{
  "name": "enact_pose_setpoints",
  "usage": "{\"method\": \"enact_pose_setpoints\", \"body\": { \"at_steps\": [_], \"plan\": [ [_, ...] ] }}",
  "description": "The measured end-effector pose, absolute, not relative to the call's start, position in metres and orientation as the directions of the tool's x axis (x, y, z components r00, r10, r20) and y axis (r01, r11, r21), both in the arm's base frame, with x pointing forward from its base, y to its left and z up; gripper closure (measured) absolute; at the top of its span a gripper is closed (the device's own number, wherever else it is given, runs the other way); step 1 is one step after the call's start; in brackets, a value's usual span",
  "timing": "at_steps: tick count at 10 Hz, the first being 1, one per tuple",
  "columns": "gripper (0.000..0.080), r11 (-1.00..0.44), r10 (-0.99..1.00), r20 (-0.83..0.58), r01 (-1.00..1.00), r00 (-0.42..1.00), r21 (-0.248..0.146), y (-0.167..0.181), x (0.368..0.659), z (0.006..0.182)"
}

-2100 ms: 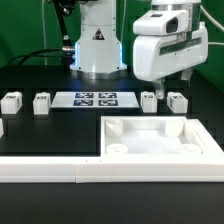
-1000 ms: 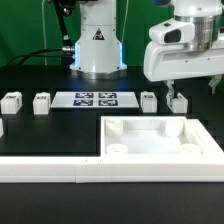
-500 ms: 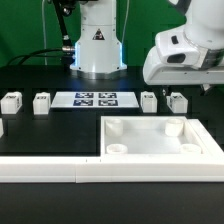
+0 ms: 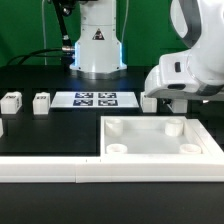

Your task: Assemble square table

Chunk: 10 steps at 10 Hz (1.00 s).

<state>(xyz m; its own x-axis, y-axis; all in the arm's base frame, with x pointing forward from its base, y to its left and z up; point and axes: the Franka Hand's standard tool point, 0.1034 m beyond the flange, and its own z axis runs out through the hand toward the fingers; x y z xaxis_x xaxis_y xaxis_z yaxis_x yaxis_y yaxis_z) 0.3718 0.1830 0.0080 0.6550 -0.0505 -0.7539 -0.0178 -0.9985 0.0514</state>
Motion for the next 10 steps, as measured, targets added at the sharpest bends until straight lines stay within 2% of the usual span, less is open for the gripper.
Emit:
{"method": "enact_pose_setpoints", "body": {
  "at_steps": [3,5,6,7,10],
  "plan": [
    [0.0152,-0.998,-0.059,-0.773,-0.036,0.632,0.046,0.1847,0.3729,0.0045],
    [0.0466,-0.998,-0.059,-0.773,-0.036,0.631,0.047,0.1846,0.3728,0.0043],
    [0.0466,-0.998,-0.059,-0.774,-0.036,0.631,0.046,0.1846,0.3727,0.0043],
    [0.0509,-0.998,-0.059,-0.774,-0.036,0.631,0.047,0.1846,0.3727,0.0043],
    [0.0509,-0.998,-0.059,-0.774,-0.036,0.631,0.047,0.1846,0.3727,0.0043]
  ]
}}
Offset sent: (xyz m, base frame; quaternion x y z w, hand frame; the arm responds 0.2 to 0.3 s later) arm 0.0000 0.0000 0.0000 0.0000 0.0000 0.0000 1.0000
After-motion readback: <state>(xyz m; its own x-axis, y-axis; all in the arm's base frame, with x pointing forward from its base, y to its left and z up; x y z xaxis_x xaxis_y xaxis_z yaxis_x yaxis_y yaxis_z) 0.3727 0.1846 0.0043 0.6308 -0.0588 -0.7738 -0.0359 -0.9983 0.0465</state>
